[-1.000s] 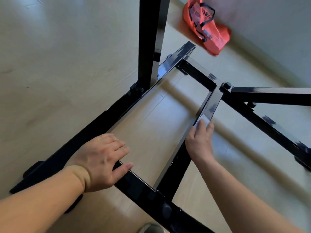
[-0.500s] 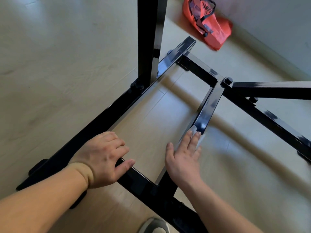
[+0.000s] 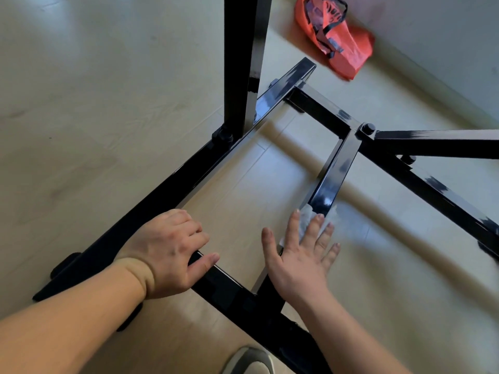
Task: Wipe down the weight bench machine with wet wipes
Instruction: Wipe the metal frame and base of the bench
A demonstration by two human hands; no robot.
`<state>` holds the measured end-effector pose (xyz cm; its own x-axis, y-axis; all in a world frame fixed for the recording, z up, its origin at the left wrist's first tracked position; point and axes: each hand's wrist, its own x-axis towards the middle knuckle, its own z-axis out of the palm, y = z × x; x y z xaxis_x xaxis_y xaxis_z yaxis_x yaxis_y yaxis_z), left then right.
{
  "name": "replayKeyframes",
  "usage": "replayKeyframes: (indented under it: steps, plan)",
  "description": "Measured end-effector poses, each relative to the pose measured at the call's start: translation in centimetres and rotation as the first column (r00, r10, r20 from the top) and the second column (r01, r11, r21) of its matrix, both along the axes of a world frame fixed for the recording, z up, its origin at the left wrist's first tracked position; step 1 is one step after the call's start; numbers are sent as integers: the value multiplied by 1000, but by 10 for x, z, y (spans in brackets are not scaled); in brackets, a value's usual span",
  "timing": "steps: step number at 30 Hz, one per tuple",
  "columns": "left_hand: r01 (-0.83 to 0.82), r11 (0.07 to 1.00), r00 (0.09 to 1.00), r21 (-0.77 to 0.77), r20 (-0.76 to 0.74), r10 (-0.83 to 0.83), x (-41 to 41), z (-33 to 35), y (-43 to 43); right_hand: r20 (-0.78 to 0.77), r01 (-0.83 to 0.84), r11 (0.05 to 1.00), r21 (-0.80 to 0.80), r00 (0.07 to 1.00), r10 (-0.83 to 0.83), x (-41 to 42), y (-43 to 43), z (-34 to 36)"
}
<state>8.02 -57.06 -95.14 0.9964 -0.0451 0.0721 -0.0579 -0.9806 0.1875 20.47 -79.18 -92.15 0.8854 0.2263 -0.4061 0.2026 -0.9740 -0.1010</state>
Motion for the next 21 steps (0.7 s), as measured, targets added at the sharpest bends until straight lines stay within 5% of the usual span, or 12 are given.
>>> replayKeyframes:
  steps: [7, 13, 21]
  plan:
    - [-3, 1000, 1000, 4, -20, 3, -1, -1, 2, 86, 82, 986, -142, 994, -70, 74, -11, 4]
    - [-10, 1000, 1000, 3, -10, 10, 0, -3, 1, -58, 77, 968, 238, 996, -65, 29, -8, 0]
    - [-5, 1000, 999, 14, -52, 6, 0, -3, 1, 68, 48, 984, 171, 996, -61, 63, 0, -8]
